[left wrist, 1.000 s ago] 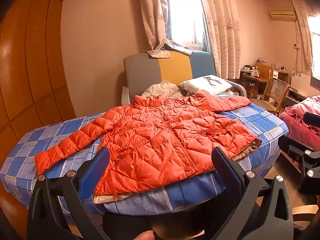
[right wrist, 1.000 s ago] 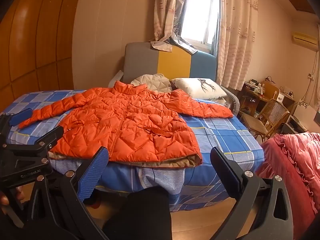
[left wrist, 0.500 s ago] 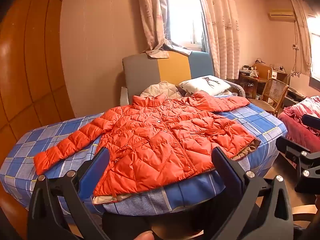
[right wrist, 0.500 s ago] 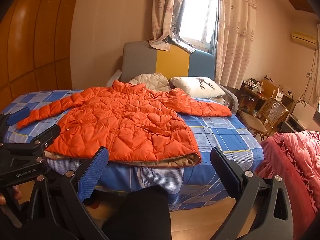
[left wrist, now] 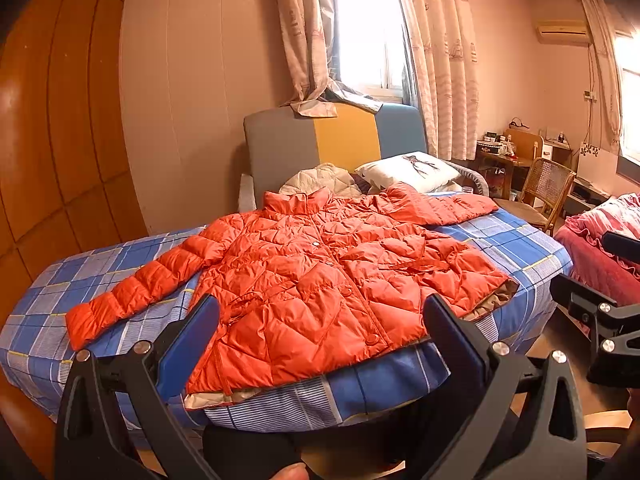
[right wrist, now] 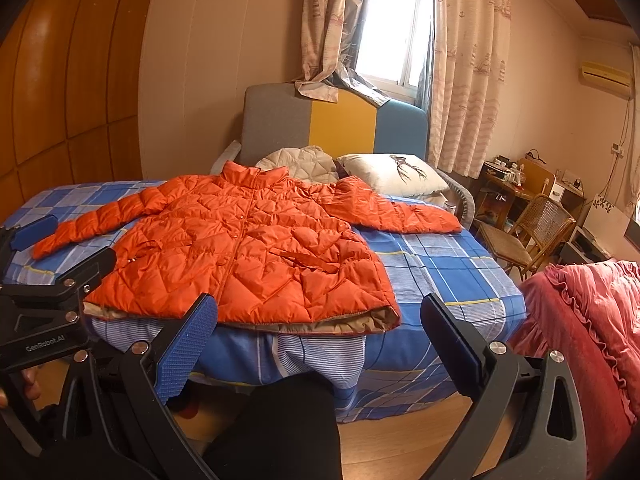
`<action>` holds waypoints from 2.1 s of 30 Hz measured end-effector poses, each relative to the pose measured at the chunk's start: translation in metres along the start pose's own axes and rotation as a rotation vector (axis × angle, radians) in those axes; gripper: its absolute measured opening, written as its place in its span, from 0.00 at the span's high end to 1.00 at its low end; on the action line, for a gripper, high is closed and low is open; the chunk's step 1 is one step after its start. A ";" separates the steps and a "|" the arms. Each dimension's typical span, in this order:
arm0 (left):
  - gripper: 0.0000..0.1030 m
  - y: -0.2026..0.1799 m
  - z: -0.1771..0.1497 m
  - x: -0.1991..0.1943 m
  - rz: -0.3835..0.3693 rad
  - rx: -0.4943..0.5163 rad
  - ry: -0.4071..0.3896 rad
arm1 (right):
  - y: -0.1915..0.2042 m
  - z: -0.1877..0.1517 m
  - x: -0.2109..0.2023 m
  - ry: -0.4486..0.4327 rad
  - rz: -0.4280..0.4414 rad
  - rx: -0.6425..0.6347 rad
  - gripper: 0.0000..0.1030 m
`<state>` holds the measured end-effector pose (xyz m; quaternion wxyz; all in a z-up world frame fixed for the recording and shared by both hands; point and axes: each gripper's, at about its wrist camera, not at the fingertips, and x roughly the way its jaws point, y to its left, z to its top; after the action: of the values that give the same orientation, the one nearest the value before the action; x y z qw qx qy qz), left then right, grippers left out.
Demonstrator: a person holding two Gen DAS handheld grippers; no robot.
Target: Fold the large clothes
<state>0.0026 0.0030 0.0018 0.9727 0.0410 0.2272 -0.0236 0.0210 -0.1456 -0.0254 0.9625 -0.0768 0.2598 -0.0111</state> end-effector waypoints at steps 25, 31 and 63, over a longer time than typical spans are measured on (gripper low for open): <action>0.02 0.002 0.001 -0.002 -0.007 -0.001 -0.002 | 0.000 0.000 -0.001 -0.005 0.002 0.001 0.03; 0.02 0.001 0.000 -0.002 -0.008 0.002 -0.004 | 0.000 0.000 -0.001 -0.007 0.002 -0.001 0.03; 0.02 0.021 -0.013 0.025 -0.119 -0.124 0.080 | -0.008 -0.016 0.037 0.076 0.055 0.041 0.03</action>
<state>0.0211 0.0246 -0.0195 0.9603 -0.0320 0.2691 -0.0656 0.0453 -0.1576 -0.0565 0.9533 -0.0496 0.2980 0.0072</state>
